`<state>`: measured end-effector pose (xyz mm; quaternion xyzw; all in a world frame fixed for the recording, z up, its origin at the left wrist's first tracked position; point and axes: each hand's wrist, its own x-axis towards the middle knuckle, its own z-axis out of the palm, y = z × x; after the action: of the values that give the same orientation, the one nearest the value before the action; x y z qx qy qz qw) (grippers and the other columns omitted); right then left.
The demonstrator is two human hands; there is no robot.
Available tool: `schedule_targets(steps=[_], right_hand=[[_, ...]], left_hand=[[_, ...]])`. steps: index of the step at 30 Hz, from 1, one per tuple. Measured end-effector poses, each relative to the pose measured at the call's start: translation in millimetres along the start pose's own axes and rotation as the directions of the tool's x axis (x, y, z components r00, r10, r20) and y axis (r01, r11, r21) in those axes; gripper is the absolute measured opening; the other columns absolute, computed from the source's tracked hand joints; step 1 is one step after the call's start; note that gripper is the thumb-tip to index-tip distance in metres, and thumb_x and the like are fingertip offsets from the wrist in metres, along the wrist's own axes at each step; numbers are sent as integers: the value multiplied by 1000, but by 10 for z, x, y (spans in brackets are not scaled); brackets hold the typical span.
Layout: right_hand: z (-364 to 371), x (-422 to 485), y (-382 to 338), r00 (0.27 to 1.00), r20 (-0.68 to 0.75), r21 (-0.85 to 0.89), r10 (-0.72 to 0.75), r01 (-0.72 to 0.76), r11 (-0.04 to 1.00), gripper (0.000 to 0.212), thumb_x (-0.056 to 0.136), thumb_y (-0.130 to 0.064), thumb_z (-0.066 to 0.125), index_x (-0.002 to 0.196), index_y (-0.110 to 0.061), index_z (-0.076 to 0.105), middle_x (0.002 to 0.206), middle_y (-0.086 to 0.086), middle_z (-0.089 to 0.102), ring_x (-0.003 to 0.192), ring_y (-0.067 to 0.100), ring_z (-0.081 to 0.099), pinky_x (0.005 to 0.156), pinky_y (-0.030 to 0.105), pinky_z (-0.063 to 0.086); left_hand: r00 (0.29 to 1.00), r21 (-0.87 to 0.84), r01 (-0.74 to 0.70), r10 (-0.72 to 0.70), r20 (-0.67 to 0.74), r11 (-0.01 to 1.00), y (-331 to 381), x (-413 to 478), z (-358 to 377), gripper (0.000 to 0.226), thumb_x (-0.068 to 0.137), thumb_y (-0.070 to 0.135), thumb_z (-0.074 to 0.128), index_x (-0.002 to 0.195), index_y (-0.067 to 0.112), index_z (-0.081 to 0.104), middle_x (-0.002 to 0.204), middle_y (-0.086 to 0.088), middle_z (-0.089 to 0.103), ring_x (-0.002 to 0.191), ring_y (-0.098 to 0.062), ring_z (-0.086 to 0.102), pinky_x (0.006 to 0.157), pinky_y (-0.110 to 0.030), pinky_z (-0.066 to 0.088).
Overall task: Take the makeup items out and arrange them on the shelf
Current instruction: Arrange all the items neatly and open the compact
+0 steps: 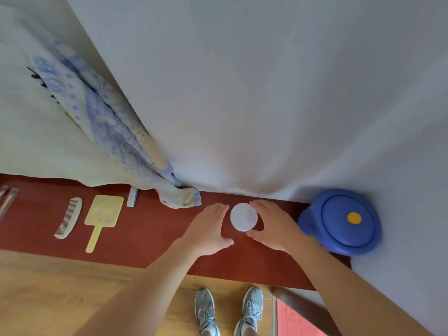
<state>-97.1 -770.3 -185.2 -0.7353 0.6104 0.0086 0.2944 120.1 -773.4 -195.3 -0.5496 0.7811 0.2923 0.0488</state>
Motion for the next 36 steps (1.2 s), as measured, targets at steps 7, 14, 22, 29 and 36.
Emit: schedule_targets(steps=[7, 14, 22, 29, 36], right_hand=[[238, 93, 80, 998, -43, 35, -43, 45, 998, 81, 80, -43, 72, 149, -27, 32, 151, -13, 32, 136, 9, 31, 108, 26, 33], [326, 142, 137, 992, -109, 39, -66, 70, 997, 75, 80, -39, 74, 145, -24, 39, 145, -11, 38, 131, 11, 37, 103, 27, 39], [373, 164, 140, 986, -149, 74, -80, 92, 993, 70, 79, -34, 77, 140, -20, 47, 142, -10, 44, 123, 14, 43, 102, 31, 41], [364, 131, 135, 986, -138, 89, -95, 108, 990, 69, 79, -32, 77, 140, -19, 47, 142, -11, 44, 123, 13, 43, 103, 27, 39], [360, 121, 129, 986, -135, 93, -100, 113, 989, 68, 78, -31, 78, 139, -18, 48, 140, -12, 45, 122, 13, 44, 103, 29, 40]], left_hand=[[986, 17, 25, -22, -164, 1000, -94, 213, 315, 88, 74, 58, 74, 145, 20, 38, 136, 3, 46, 122, -18, 45, 101, -31, 41], [968, -29, -10, 2, -251, 1000, -102, 338, 477, 73, 72, 56, 77, 131, 22, 52, 120, 5, 52, 108, -17, 48, 92, -31, 43], [943, -83, -19, -10, -333, 996, -134, 372, 561, 67, 68, 54, 82, 121, 21, 60, 110, 5, 56, 98, -16, 52, 85, -32, 46], [933, -97, 7, -42, -358, 995, -122, 321, 618, 63, 65, 56, 82, 115, 22, 62, 105, 7, 57, 94, -15, 52, 82, -32, 46], [928, -111, 7, -47, -370, 994, -135, 300, 658, 64, 65, 57, 81, 115, 23, 62, 106, 7, 58, 96, -14, 52, 83, -29, 42]])
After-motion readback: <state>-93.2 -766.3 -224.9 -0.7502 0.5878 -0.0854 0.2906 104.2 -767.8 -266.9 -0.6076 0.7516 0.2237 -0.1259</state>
